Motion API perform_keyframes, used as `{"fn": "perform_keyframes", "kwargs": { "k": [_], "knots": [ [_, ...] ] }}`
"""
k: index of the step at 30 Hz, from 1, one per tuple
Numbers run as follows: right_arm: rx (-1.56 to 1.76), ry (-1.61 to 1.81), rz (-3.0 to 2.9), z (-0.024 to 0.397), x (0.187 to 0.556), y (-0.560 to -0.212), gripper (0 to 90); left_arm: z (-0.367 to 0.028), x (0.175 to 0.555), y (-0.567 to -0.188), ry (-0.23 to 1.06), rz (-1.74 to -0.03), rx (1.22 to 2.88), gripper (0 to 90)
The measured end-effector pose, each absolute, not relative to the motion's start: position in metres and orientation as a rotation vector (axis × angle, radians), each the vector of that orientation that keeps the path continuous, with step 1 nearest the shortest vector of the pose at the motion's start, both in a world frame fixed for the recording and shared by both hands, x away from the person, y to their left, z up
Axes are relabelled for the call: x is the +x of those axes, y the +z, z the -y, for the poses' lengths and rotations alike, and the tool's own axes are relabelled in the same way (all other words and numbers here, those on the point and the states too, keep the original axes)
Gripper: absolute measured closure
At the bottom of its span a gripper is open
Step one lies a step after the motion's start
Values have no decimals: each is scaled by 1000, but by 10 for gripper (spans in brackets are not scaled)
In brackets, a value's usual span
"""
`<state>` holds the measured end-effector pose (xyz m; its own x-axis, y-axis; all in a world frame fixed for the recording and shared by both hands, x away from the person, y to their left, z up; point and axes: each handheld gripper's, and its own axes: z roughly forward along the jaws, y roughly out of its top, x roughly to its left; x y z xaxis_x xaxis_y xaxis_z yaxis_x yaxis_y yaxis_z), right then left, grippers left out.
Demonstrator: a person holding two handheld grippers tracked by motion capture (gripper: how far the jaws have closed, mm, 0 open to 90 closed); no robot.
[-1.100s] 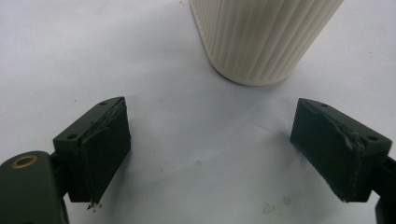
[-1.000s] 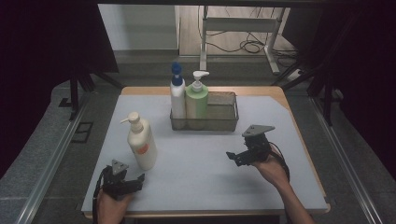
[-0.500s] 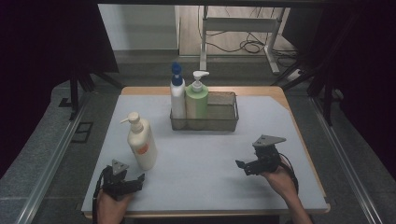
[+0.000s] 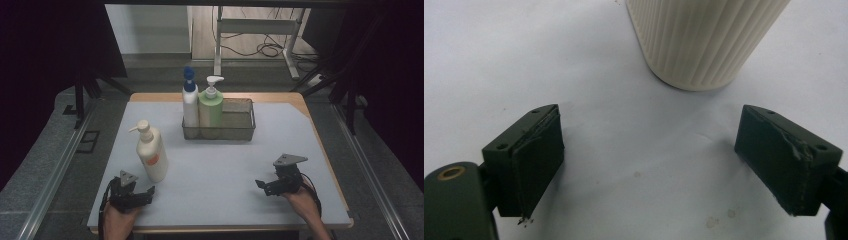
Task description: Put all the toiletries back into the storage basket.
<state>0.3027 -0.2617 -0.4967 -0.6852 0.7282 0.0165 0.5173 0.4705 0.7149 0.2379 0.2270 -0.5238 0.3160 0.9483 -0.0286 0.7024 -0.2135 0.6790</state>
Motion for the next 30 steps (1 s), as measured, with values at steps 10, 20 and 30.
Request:
{"fn": "perform_keyframes", "kwargs": {
  "k": [10,20,30],
  "knots": [
    [1112,1002,-2432,274,304,-517,15,-226,236,-518,584,-1437,2027,240],
    [1093,981,-2427,272,303,-522,3,-236,239,-515,562,-1460,2001,427],
    [1094,985,-2425,273,303,-523,3,-250,251,-513,535,-1443,1960,666]
  ]
}}
